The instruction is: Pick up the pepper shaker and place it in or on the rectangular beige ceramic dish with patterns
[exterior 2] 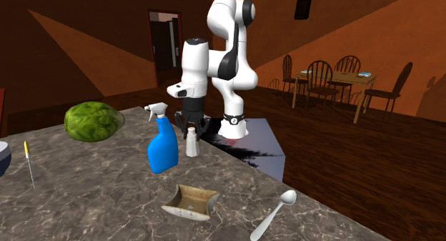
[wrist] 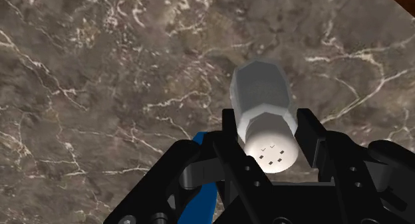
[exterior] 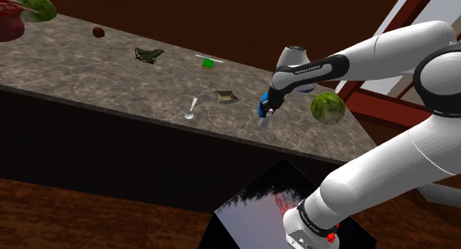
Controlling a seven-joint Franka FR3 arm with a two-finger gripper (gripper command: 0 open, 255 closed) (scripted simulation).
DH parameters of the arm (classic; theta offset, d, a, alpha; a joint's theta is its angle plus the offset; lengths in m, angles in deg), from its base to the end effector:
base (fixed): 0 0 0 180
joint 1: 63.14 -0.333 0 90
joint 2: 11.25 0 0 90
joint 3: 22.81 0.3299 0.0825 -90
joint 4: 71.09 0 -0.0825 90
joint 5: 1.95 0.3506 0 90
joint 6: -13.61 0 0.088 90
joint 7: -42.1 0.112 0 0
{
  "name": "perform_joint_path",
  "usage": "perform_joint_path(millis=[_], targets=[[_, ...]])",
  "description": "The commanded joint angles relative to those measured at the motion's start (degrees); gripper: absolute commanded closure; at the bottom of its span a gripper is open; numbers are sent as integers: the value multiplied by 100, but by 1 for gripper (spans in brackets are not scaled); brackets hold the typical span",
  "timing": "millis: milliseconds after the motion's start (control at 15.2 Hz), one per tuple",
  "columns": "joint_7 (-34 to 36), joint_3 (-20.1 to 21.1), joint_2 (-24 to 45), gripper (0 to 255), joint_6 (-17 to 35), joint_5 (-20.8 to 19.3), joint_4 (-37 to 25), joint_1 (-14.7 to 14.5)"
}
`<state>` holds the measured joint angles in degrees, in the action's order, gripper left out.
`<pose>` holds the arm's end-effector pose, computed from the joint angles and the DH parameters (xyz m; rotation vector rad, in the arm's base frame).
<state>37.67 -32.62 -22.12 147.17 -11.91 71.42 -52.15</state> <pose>0.3984 -0.1557 0.3912 3.0307 -0.2511 0.0168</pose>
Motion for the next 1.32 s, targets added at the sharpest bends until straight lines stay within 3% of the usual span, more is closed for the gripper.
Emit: perform_joint_path(millis=[0,1254], targets=[[-12,8,-92,255,-160,6,-67,-3],[-132,91,-754,255,-1728,79,-978,-33]])
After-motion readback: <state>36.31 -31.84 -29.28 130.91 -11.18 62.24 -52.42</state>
